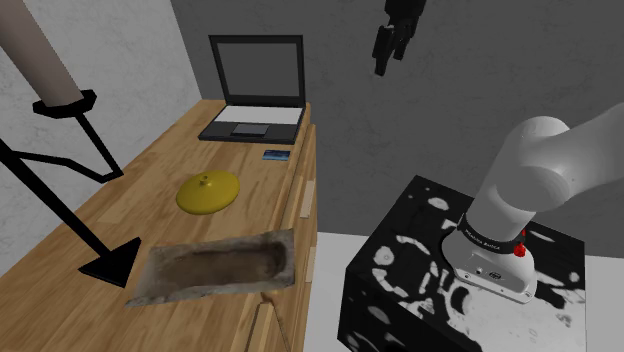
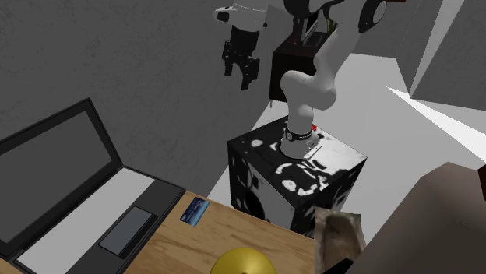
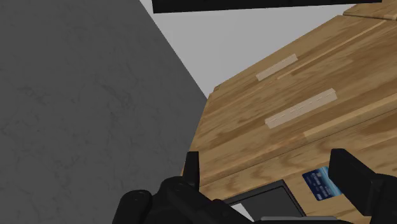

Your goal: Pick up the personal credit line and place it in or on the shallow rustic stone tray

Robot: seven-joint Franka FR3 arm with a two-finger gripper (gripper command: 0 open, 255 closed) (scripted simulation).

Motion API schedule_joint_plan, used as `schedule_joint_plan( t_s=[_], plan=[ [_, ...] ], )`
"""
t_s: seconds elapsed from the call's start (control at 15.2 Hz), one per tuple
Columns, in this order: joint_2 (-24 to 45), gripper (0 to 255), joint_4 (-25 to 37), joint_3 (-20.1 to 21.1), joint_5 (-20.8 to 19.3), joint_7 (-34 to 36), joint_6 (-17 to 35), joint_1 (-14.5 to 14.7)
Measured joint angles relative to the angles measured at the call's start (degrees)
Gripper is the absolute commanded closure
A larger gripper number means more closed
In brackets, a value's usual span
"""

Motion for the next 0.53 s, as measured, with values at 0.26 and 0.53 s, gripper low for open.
schedule_joint_plan(
  t_s=[0.26, 0.53],
  plan=[
    [1.2, 0, -3.1, -1.0, 0.4, -1.4, 5.8, 0.9],
    [4.6, 0, -7.5, -2.6, 1.5, -4.1, 16.9, 2.9]
  ],
)
